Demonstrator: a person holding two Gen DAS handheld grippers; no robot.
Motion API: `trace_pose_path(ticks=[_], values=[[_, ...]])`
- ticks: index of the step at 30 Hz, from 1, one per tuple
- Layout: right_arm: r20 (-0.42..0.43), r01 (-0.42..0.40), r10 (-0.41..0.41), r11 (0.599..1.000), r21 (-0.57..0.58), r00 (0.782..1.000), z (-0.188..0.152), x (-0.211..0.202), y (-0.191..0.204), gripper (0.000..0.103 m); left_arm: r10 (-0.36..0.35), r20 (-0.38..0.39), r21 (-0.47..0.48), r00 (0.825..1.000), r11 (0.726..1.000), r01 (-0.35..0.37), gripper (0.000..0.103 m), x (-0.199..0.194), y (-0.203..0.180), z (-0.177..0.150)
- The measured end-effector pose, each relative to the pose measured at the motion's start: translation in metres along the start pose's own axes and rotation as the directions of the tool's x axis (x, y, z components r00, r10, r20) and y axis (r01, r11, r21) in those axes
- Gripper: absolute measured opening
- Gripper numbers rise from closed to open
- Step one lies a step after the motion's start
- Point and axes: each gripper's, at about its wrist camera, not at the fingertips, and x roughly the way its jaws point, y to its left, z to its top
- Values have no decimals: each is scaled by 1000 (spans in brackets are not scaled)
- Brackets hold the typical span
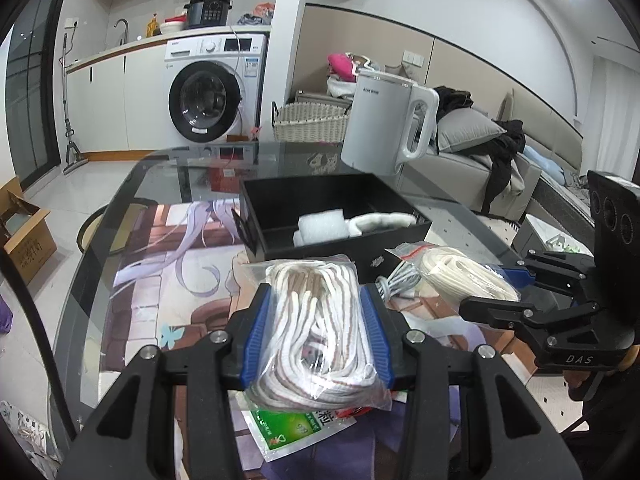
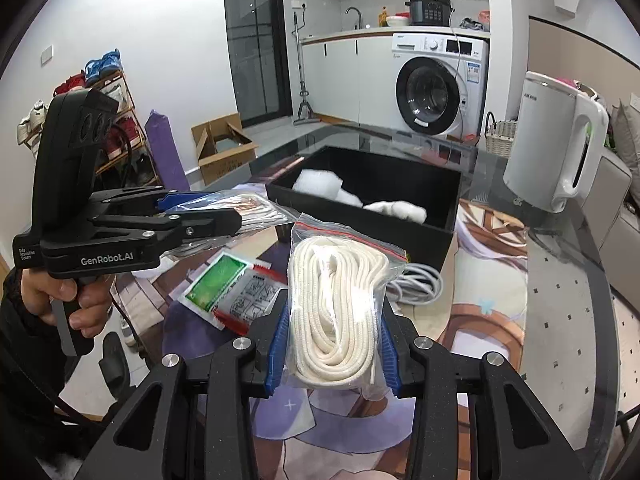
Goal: Organize soft objects
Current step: 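Lift both rope bags and carry them over the black box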
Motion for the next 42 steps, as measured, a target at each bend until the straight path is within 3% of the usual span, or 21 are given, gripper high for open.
trace_pose_path(ticks=[19,42], values=[[93,40,-43,999,32,995,17,-25,-14,39,-11,96,-18,995,1000,13,43,-13,-5,22],[91,65,-68,997,37,993,49,-3,-34,39,15,101,-1,995,1000,-15,43,27,-12,61]])
